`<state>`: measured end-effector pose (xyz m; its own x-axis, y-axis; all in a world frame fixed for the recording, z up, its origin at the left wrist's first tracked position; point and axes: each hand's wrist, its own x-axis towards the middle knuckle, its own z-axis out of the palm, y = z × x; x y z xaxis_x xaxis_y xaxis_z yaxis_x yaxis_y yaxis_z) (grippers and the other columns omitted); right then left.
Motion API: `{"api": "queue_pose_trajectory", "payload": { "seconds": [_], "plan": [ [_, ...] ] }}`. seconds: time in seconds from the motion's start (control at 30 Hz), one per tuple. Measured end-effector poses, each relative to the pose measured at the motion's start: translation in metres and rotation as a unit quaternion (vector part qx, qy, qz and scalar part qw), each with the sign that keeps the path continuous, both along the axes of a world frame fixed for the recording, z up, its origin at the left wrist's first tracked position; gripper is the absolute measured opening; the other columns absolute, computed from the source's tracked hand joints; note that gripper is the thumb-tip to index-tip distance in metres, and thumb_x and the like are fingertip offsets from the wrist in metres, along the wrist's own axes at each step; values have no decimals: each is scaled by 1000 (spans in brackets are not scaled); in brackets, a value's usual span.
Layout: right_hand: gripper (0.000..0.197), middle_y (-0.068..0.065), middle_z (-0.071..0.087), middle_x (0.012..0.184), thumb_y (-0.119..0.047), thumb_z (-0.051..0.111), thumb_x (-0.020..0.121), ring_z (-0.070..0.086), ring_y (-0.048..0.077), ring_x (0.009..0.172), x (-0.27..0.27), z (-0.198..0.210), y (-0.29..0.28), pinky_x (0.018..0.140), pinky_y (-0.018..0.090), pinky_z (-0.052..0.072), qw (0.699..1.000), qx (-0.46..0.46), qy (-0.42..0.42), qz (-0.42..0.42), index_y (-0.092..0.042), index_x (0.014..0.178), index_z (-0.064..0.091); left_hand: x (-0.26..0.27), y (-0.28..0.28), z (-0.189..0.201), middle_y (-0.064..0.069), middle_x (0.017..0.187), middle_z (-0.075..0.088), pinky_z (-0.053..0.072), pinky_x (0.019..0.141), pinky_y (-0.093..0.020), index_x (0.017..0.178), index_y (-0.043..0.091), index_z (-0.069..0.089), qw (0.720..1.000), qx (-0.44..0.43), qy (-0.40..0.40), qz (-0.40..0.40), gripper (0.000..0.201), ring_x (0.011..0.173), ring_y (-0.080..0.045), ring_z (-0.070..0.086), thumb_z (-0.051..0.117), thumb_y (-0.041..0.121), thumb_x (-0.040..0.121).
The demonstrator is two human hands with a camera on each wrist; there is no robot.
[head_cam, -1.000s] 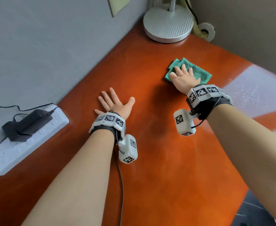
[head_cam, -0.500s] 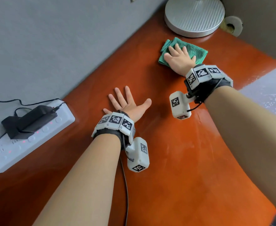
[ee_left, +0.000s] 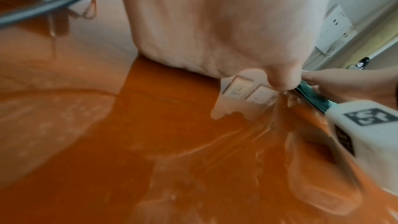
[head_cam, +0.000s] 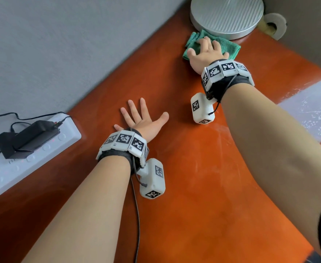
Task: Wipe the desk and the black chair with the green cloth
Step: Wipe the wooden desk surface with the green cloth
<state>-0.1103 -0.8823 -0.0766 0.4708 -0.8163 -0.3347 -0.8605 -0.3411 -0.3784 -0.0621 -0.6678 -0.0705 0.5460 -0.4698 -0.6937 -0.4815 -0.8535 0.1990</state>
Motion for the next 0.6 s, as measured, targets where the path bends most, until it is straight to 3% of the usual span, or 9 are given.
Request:
{"api": "queue_pose_trajectory", "payload": {
  "seconds": [0.17, 0.27, 0.33, 0.4, 0.5, 0.6],
  "plan": [
    [58, 0, 22, 154, -50, 26, 95, 19, 21, 142, -38, 3, -12, 114, 49, 15, 997, -6, -4, -77, -18, 144, 28, 1, 0, 0, -4, 152, -32, -13, 109, -60, 147, 28, -21, 1000, 1, -1, 0, 82, 139, -29, -31, 20, 69, 90],
    [64, 1, 22, 155, -52, 24, 93, 18, 22, 142, -69, 1, -28, 112, 51, 20, 993, -30, 28, -108, -15, 146, 24, -1, 0, -1, -4, 153, -32, -13, 109, -60, 147, 28, -20, 1000, 1, -5, -1, 82, 139, -29, -31, 21, 70, 89],
    [64, 5, 25, 154, -50, 23, 94, 18, 26, 141, -76, 5, -35, 113, 47, 19, 995, -6, 36, -96, -13, 146, 25, -1, 0, -2, -4, 153, -32, -13, 109, -60, 147, 28, -20, 1000, 0, -9, -2, 83, 139, -29, -31, 21, 70, 89],
    [62, 10, 25, 153, -47, 23, 97, 18, 31, 141, -73, 14, -33, 115, 43, 15, 996, 21, 45, -68, -11, 147, 26, -1, 0, -1, -4, 153, -32, -13, 109, -60, 147, 28, -20, 1000, -1, -9, -2, 83, 139, -29, -31, 21, 70, 89],
    [48, 19, 22, 153, -28, 21, 104, 17, 34, 142, -51, 25, -14, 114, 40, 11, 995, 51, 51, 65, -4, 145, 26, 0, 0, -1, -5, 153, -31, -13, 109, -60, 148, 28, -20, 1000, -3, -10, -4, 83, 139, -29, -31, 22, 69, 90],
    [49, 6, 4, 159, -31, 18, 104, -1, 27, 146, -24, 20, 1, 117, 50, 0, 985, 96, 45, 140, -16, 151, 16, -1, 0, -1, -4, 153, -32, -13, 109, -60, 147, 27, -21, 1000, 0, -10, -3, 82, 139, -29, -31, 21, 69, 90]
  ]
}}
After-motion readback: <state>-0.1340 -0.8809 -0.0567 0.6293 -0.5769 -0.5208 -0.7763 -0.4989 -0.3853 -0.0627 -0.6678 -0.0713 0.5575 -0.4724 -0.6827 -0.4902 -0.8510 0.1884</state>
